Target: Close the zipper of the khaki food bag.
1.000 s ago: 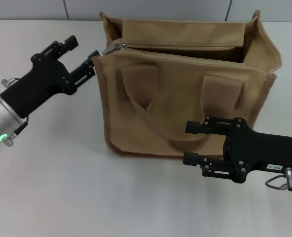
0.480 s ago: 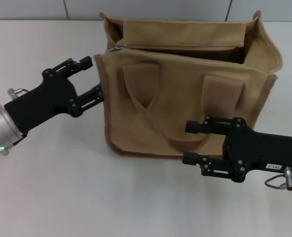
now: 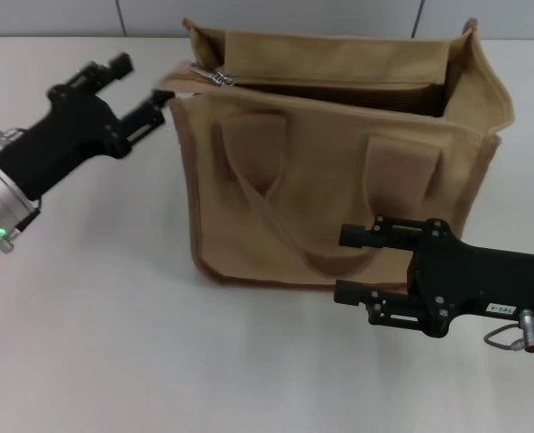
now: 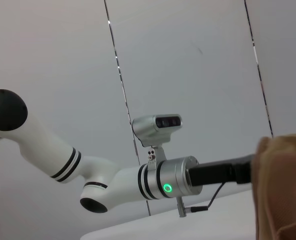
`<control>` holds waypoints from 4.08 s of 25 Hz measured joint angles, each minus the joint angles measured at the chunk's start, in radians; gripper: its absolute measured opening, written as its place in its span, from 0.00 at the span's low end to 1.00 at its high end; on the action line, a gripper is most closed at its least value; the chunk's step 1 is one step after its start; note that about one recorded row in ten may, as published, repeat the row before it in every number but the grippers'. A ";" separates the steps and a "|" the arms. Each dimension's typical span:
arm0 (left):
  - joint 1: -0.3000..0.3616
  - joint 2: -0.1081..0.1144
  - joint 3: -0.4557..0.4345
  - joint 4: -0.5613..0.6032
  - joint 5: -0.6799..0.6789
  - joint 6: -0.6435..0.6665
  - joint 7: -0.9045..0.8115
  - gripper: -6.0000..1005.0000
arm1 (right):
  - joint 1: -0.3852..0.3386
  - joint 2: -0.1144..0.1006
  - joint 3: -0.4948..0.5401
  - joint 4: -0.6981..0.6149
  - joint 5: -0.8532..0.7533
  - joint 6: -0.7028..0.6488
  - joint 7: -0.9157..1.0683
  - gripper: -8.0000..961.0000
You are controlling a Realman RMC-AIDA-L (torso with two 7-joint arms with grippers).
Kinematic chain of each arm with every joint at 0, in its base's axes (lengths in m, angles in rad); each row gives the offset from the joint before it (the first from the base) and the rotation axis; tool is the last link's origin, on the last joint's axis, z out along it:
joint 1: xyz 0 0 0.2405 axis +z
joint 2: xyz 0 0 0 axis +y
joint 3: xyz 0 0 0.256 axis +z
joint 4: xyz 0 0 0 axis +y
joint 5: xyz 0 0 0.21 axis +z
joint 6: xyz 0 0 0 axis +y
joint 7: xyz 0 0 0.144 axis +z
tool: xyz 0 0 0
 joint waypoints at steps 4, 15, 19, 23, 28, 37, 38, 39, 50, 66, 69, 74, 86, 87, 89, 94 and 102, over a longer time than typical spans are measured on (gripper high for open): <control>0.007 0.001 0.005 -0.003 -0.028 0.006 0.000 0.64 | -0.001 0.000 0.000 0.000 0.000 0.000 0.000 0.68; 0.000 0.000 0.015 -0.045 -0.024 0.018 0.007 0.64 | -0.005 -0.001 0.001 0.004 0.015 -0.041 -0.011 0.68; 0.002 0.000 0.013 -0.060 -0.026 0.043 0.012 0.63 | -0.016 -0.005 0.004 -0.003 0.037 -0.125 -0.006 0.68; -0.001 0.000 0.009 -0.076 -0.028 0.062 0.012 0.59 | -0.023 -0.006 0.014 -0.008 0.041 -0.154 -0.006 0.68; -0.003 0.000 0.007 -0.087 -0.029 0.068 0.016 0.39 | -0.023 -0.006 0.016 -0.008 0.047 -0.158 -0.005 0.68; -0.023 0.000 0.012 -0.094 -0.030 0.111 0.018 0.06 | -0.017 -0.006 0.099 -0.009 0.054 -0.238 -0.001 0.68; -0.026 0.000 0.012 -0.096 -0.030 0.125 0.021 0.03 | -0.013 -0.007 0.101 -0.012 0.054 -0.242 0.001 0.68; -0.030 0.000 0.010 -0.099 -0.030 0.140 0.027 0.03 | -0.006 -0.007 0.102 -0.017 0.054 -0.244 0.005 0.68; -0.064 0.000 0.020 -0.106 -0.025 0.229 0.156 0.04 | 0.010 -0.005 0.104 -0.017 0.124 -0.232 0.011 0.68; -0.045 0.000 0.076 -0.147 -0.043 0.317 0.340 0.04 | 0.034 -0.005 0.117 -0.021 0.175 -0.141 0.107 0.68; -0.039 0.000 0.076 -0.149 -0.054 0.348 0.341 0.04 | 0.049 -0.006 0.115 -0.039 0.187 -0.125 0.195 0.68; -0.040 0.000 0.083 -0.155 -0.067 0.363 0.339 0.05 | 0.065 -0.007 0.107 -0.136 0.187 -0.094 0.371 0.68; -0.055 0.000 0.083 -0.167 -0.068 0.384 0.370 0.05 | 0.154 -0.010 -0.068 -0.239 0.094 0.074 0.670 0.68; -0.055 0.000 0.084 -0.168 -0.067 0.386 0.378 0.05 | 0.157 -0.010 -0.083 -0.242 0.094 0.092 0.676 0.68; -0.053 0.000 0.085 -0.170 -0.065 0.395 0.384 0.05 | 0.163 -0.008 -0.092 -0.246 0.093 0.125 0.687 0.68; -0.043 0.000 0.084 -0.171 -0.069 0.428 0.385 0.06 | 0.197 -0.006 -0.106 -0.239 0.094 0.204 0.732 0.68; -0.046 0.000 0.085 -0.171 -0.064 0.423 0.385 0.06 | 0.269 0.001 -0.180 -0.227 0.103 0.297 0.732 0.68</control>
